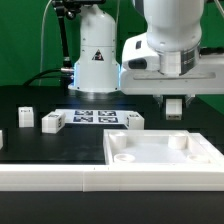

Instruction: Assemble one leg

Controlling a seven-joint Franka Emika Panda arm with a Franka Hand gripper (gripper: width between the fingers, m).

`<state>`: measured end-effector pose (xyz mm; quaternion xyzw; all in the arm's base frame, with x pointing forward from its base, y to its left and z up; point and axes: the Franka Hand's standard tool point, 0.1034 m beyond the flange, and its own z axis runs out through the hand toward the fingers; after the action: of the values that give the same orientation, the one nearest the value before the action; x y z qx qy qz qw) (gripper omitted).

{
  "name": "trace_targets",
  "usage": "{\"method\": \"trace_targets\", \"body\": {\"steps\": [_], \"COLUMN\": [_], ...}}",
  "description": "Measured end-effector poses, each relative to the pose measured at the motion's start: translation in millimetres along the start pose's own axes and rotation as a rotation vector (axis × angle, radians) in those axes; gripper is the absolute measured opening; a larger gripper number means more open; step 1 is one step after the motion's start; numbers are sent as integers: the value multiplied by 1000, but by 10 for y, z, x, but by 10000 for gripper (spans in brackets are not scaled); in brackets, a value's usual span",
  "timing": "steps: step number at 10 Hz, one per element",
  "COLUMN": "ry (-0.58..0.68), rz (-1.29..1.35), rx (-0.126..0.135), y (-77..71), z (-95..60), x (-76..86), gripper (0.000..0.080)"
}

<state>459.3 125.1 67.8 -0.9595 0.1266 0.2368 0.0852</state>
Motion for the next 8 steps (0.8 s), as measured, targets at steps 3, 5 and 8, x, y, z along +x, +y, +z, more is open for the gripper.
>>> {"method": "trace_targets", "body": {"steps": [3, 5, 8], "ry": [180, 277, 466], "rz": [-15, -4, -19], "rx": [21, 43, 58], "y": [-17, -67, -114], "z": [-266, -474, -448], "x": [-25, 76, 119], "gripper": [290, 290, 290]}}
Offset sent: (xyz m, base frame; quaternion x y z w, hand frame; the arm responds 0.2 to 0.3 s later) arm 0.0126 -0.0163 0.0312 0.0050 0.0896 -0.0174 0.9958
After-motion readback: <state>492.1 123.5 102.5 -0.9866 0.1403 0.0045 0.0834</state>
